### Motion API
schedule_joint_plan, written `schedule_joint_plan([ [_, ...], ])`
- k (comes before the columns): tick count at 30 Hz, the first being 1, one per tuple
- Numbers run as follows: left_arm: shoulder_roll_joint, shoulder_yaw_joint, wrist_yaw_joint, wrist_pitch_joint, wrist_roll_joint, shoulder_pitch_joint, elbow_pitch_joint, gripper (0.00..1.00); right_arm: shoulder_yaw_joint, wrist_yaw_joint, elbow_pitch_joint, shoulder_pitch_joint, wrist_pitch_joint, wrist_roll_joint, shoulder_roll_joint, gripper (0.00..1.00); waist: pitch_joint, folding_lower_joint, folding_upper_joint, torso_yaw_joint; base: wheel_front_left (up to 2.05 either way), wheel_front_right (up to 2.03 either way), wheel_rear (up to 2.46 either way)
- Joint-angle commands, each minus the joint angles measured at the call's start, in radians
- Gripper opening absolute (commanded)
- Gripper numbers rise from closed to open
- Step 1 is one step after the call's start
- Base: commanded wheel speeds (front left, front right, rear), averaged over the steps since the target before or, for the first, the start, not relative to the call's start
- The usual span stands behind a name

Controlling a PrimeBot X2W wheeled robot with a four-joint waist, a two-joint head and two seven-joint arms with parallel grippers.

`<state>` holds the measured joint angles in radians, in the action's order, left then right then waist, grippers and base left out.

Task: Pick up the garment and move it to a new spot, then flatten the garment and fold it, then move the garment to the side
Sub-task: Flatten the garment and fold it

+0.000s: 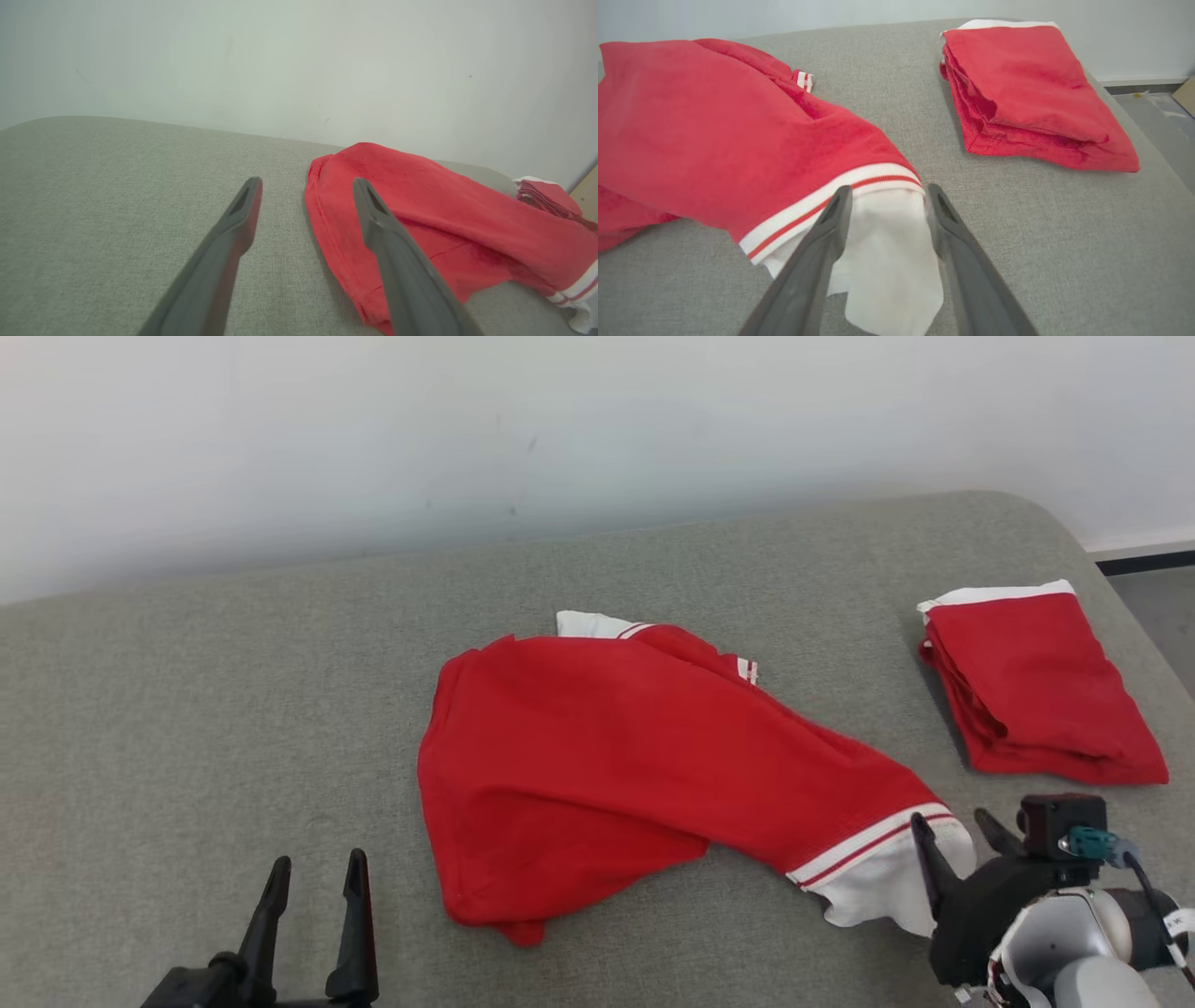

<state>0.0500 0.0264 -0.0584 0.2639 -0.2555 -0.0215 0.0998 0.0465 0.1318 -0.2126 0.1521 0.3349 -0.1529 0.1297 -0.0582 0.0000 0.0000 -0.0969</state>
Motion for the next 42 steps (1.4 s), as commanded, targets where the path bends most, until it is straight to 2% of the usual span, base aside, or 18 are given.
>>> schedule_joint_plan([
  [1,0.001,0.003,0.001,0.000,0.000,0.009,0.003,1.00,-0.002,-0.003,-0.022,0.016,-0.025,0.022,-0.001,1.00,-0.004,0.0000,0.0000,0.009,0.00,0.00,0.00],
  [6,0.001,0.002,-0.001,0.000,0.006,0.015,0.005,1.00,0.024,-0.003,-0.109,0.079,-0.143,0.100,-0.013,1.00,-0.008,0.0000,0.0000,0.032,0.00,0.00,0.00],
  [10,0.001,-0.012,-0.001,0.000,0.005,0.001,0.005,1.00,0.027,-0.003,-0.099,0.085,-0.282,0.130,-0.022,1.00,0.001,0.0000,0.0000,0.039,0.00,0.00,0.00],
  [14,0.001,-0.027,0.000,0.000,0.003,-0.014,0.006,1.00,0.011,-0.003,-0.077,0.055,-0.418,0.110,-0.038,1.00,0.018,0.0000,0.0000,0.033,0.00,0.00,0.00],
  [20,0.001,-0.036,0.003,0.000,0.008,-0.030,0.015,1.00,-0.072,-0.003,-0.043,-0.006,-0.542,0.089,-0.038,1.00,0.044,0.0000,0.0000,0.017,0.00,0.00,0.00],
  [32,0.001,-0.025,0.008,0.000,0.014,-0.037,0.048,1.00,-0.160,-0.003,-0.041,-0.072,-0.568,0.022,-0.036,1.00,0.060,0.0000,0.0000,-0.012,0.00,0.00,0.00],
  [37,0.002,-0.005,0.000,-0.001,0.005,0.014,0.114,1.00,-0.173,-0.003,-0.047,-0.054,-0.565,0.012,-0.037,1.00,0.053,0.0000,0.0000,-0.027,0.00,0.00,0.00],
  [42,0.017,-0.002,-0.010,-0.103,-0.029,0.138,0.253,1.00,-0.193,-0.003,-0.050,-0.038,-0.563,0.006,-0.041,1.00,0.035,0.0000,0.0000,-0.057,0.00,0.00,0.00],
])
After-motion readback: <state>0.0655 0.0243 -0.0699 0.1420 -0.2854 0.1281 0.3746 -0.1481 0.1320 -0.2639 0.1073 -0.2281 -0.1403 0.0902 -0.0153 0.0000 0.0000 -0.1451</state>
